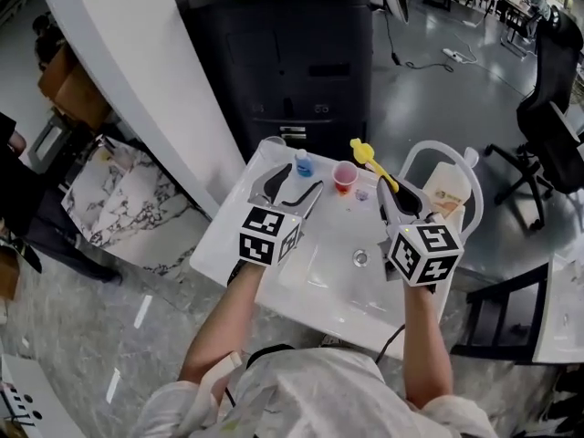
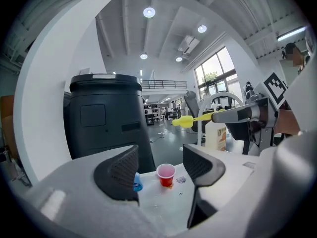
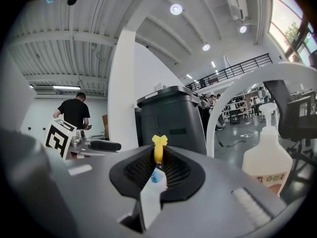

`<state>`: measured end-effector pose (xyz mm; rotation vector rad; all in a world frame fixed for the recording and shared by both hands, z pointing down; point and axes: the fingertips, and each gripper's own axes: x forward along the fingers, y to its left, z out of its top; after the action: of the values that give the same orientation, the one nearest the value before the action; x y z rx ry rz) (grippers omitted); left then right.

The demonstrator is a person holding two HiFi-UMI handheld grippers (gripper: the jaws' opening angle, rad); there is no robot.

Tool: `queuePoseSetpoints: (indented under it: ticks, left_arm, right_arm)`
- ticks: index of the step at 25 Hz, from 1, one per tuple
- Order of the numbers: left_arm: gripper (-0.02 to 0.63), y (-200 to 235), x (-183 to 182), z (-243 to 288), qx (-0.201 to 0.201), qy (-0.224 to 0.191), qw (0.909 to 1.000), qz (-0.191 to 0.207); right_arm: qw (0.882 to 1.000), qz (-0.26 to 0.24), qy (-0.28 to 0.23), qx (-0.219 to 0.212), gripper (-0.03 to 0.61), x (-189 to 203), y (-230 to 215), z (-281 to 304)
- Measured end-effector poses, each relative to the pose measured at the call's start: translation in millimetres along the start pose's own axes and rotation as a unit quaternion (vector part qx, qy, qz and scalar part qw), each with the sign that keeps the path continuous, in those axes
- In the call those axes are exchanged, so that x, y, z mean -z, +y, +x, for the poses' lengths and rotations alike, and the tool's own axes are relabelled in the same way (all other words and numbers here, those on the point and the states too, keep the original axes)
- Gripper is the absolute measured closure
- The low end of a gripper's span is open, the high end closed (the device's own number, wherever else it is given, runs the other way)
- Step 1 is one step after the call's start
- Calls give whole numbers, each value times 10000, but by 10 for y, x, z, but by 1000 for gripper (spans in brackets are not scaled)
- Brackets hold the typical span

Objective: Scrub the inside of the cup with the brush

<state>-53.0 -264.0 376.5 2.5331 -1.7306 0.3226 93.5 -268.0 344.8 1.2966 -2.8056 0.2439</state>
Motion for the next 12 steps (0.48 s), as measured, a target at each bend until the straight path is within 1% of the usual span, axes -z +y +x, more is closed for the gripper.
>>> queuePoseSetpoints:
  ticks: [6, 9, 12]
  left_arm:
    - [328, 26, 8, 222, 261, -54, 9996, -54]
    - [327, 94, 28, 333, 526, -124, 9984, -134]
    - [327, 127, 61, 457, 886, -191, 9958, -153]
  right_arm:
    - [9997, 50, 17, 231, 543, 57, -143, 54]
    - [9990, 19, 40, 434, 543, 80, -153, 124]
    - [9975, -22, 46, 707, 543, 92, -146, 197]
